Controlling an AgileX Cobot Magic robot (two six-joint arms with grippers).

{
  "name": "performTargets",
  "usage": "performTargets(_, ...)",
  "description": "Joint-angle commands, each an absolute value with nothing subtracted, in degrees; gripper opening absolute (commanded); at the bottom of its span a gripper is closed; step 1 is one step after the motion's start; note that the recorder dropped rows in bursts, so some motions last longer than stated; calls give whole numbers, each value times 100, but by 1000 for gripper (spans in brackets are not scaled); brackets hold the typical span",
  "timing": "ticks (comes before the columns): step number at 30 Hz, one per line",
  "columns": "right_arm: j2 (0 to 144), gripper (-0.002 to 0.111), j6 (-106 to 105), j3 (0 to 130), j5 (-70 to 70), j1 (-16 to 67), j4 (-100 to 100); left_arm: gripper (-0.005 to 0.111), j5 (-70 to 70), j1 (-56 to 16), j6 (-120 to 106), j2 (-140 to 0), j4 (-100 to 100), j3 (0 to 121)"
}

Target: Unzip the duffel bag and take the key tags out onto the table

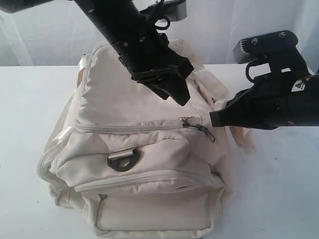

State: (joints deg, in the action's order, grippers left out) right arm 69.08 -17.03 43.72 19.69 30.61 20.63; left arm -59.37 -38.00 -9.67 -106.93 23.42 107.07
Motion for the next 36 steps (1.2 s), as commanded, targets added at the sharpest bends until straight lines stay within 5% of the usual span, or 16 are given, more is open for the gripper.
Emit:
performTargets(1,6810,0,-1454,4391,1604,3014,2091,57,-5952,-3844,-766,-10850,2643,10737)
performTargets(27,6810,0,-1453,4391,1617,3014,2102,60,-6263,-3911,-1262,-11441,3208,10737)
performTargets(29,6810,0,-1453,4391,1617,3014,2102,50,-6320,-3911,-1262,-11441,3208,10737)
performTargets(34,6810,0,-1453,4391,1617,3014,2102,3,-6322,-3911,-1226,-11418,3208,10747)
performTargets(36,6810,0,-1453,4391,1617,3014,2102,0,-6265,-3899,-1238,-11355,3208,10747)
